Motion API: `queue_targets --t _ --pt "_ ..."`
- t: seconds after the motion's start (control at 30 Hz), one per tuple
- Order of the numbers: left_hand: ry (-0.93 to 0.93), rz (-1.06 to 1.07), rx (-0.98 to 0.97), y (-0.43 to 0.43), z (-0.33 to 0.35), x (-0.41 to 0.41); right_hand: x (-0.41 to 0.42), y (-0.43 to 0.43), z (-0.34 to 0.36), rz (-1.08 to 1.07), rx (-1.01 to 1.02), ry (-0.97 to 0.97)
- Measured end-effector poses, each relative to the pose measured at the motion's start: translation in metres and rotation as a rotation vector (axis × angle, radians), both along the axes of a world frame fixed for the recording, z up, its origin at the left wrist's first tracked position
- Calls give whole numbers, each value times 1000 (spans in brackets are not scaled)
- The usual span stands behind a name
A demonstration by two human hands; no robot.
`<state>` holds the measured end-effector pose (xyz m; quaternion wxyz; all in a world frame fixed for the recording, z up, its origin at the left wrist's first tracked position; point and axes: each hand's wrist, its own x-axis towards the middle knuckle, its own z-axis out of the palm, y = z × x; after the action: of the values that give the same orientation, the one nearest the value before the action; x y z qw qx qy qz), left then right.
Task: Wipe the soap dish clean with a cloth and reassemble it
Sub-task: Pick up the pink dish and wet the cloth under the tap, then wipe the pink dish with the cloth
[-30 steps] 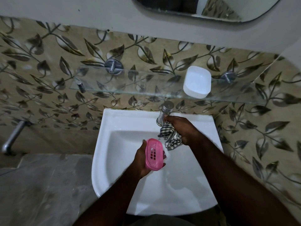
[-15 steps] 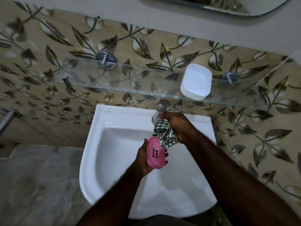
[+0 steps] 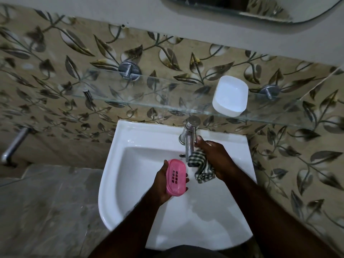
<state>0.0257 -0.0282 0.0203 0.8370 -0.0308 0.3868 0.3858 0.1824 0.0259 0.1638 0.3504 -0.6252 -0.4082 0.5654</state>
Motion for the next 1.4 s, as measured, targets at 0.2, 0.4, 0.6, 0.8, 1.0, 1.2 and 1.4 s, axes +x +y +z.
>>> queue_targets --t 0.2,0.4,0.6,0.8,1.0,1.2,1.4 --pt "-185 -19 264 -6 38 -39 25 -48 -26 -145 -118 114" --pt "-169 -55 436 13 81 -70 11 -73 -32 -118 -128 71" --pt "-312 33 473 19 103 -74 -9 -81 -33 -77 -73 28" --pt "-231 118 101 -4 74 -61 -7 -93 -43 -88 -109 32" --pt "113 -27 -77 -24 50 -64 -6 -104 -43 -9 -196 41" --pt "1355 -497 415 -5 70 -69 -11 -103 -42 24 -182 -5" --pt "1638 -551 650 -8 83 -60 -14 -92 -40 77 -109 -159"
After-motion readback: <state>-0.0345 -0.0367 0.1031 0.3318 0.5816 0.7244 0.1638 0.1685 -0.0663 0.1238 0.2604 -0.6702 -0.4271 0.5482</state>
